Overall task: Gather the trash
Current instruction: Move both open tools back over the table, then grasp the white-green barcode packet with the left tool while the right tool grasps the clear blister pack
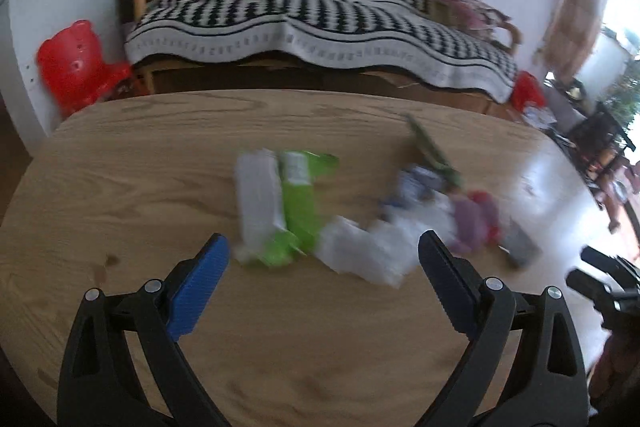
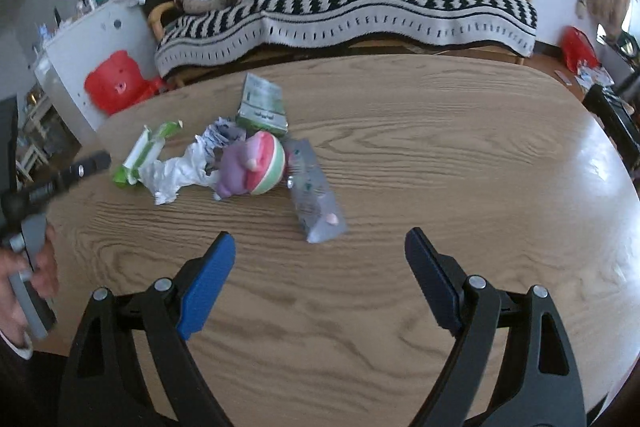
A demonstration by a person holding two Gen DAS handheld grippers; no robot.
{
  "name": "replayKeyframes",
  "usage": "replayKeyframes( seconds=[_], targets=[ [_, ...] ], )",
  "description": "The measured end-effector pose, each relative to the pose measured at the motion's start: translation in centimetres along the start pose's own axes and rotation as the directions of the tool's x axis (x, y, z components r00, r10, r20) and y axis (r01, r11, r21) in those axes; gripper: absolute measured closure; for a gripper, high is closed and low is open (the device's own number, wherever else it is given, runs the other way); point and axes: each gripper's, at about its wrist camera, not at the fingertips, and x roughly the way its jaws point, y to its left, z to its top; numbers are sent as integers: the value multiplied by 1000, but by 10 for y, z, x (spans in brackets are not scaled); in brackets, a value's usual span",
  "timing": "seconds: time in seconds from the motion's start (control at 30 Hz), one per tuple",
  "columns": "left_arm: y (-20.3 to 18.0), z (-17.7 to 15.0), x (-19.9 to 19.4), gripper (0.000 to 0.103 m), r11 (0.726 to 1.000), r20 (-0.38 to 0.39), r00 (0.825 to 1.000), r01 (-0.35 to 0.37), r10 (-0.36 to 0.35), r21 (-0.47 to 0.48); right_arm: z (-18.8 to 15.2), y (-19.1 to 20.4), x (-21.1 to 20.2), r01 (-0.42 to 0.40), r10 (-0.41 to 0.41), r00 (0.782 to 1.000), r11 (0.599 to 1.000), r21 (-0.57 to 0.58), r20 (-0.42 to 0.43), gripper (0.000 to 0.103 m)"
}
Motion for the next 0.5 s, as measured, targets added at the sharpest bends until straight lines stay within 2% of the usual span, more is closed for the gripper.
replayKeyframes(
  seconds=[0.1,0.2,0.33,0.43,0.5],
  targets=[
    [17,7,25,10,999,-17,999,-32,32,6,5,8,25,16,-16,1000,1000,-21,-15,19],
    [23,11,47,10,1000,-51,998,-27,28,9,11,12,44,26,-26,999,999,-34,-25,19],
    [31,12,75,10,998,-76,995,-58,59,22,17,12,64,29,-30,999,999,-28,-41,19],
    [34,18,89,10,1000,-91,995,-31,31,2,21,13,77,33,-34,998,999,-28,-55,19],
    [40,18,94,10,1000,-96,995,-27,26,-13,22,14,84,42,-45,997,998,-37,-65,24]
  ],
)
